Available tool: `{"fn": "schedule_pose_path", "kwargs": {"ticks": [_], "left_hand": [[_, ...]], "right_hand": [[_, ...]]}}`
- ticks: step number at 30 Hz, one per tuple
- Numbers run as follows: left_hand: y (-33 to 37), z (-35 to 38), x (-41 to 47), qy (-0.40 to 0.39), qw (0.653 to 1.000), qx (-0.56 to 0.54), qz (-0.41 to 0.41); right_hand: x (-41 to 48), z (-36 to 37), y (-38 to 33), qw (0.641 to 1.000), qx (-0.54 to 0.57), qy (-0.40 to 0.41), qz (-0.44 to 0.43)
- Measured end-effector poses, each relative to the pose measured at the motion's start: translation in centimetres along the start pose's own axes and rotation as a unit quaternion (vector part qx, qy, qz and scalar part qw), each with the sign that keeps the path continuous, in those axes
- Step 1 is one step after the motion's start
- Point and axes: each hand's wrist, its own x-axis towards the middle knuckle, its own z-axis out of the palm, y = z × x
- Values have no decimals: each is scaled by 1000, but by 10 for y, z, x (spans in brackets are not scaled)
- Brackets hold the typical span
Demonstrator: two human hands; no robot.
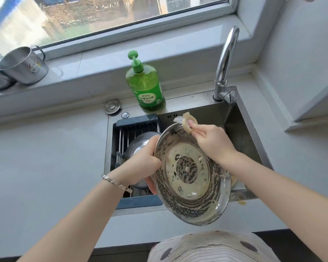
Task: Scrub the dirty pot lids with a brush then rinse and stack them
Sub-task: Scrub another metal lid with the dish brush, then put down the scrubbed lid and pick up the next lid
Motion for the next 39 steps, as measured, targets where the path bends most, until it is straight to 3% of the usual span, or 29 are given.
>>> {"fn": "schedule_pose_path", "kwargs": {"ticks": [4, 9, 11, 15, 17, 19, 21, 25, 27, 29, 31, 33, 34, 35, 36, 37, 38, 39], "left_hand": [[-1, 1, 2, 43, 999, -24, -23], [4, 1, 20, 146, 987, -57, -45], [11, -1, 32, 189, 981, -17, -43], [38, -3, 64, 266, 949, 165, 16], [53, 0, 86, 262, 946, 186, 43], [63, 6, 112, 238, 962, 129, 37], [67, 17, 138, 235, 971, 45, -22], [58, 52, 177, 230, 959, -123, -109], [62, 74, 184, 170, 968, -109, -146], [58, 89, 193, 214, 960, -27, -179], [53, 95, 213, 235, 946, -168, -149], [50, 102, 228, 255, 936, -189, -155], [43, 104, 230, 227, 938, -208, -160], [36, 113, 230, 188, 963, -88, -174], [31, 115, 236, 203, 961, -39, -182], [22, 121, 243, 224, 950, -134, -173], [21, 123, 249, 241, 888, -343, -191], [25, 124, 252, 221, 841, -446, -212]], "right_hand": [[-1, -6, 47, 987, 32, -31, 154], [-23, -28, 100, 969, 72, 3, 236], [-27, -40, 117, 963, 92, 33, 252], [-30, -59, 137, 960, 89, 31, 265], [-31, -67, 141, 961, 92, 24, 260], [-32, -75, 145, 963, 99, 20, 249], [-32, -83, 149, 964, 103, 16, 243], [-26, -98, 160, 961, 114, 6, 251], [-21, -104, 163, 961, 113, -2, 253], [-15, -109, 165, 962, 108, -9, 250], [-9, -111, 165, 964, 104, -17, 246], [-3, -111, 165, 965, 109, -23, 237], [-1, -110, 165, 965, 111, -27, 234], [2, -108, 165, 965, 113, -31, 233], [4, -107, 164, 965, 117, -35, 230], [5, -106, 164, 965, 122, -37, 227], [6, -105, 163, 966, 127, -39, 223], [7, -104, 162, 966, 130, -41, 219]]}}
